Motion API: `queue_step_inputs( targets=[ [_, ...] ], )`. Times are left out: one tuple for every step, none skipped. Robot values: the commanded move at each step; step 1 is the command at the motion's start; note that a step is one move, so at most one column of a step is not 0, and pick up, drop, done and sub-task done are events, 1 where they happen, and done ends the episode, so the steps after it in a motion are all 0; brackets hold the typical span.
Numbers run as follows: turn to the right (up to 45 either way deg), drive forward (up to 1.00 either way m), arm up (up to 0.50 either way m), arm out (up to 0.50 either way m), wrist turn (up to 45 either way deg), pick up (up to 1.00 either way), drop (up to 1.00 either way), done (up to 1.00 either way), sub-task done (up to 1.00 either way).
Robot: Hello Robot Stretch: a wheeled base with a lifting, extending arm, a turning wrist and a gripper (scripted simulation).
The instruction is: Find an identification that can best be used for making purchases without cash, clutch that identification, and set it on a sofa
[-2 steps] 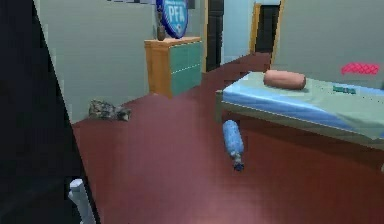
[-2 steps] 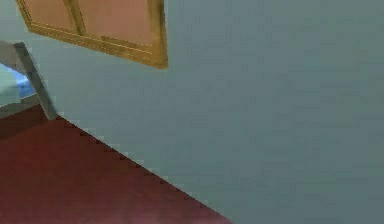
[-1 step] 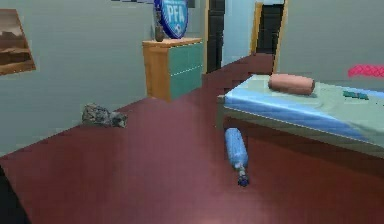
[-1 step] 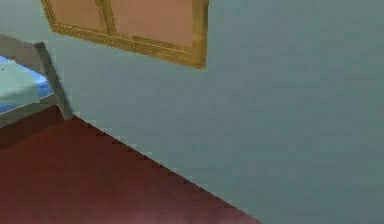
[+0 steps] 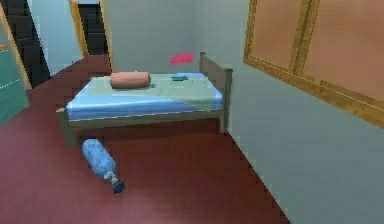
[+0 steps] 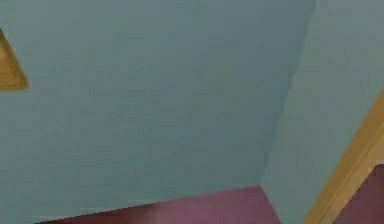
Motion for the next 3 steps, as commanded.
queue_step_inputs(
  targets=[
    [33.0, 0.0, 0.0, 0.0, 0.0, 0.0, 0.0, 0.0, 0.0],
    [0.0, 0.2, 0.0, 0.0, 0.0, 0.0, 0.0, 0.0, 0.0],
    [-45.0, 0.0, 0.0, 0.0, 0.0, 0.0, 0.0, 0.0, 0.0]
  ],
)
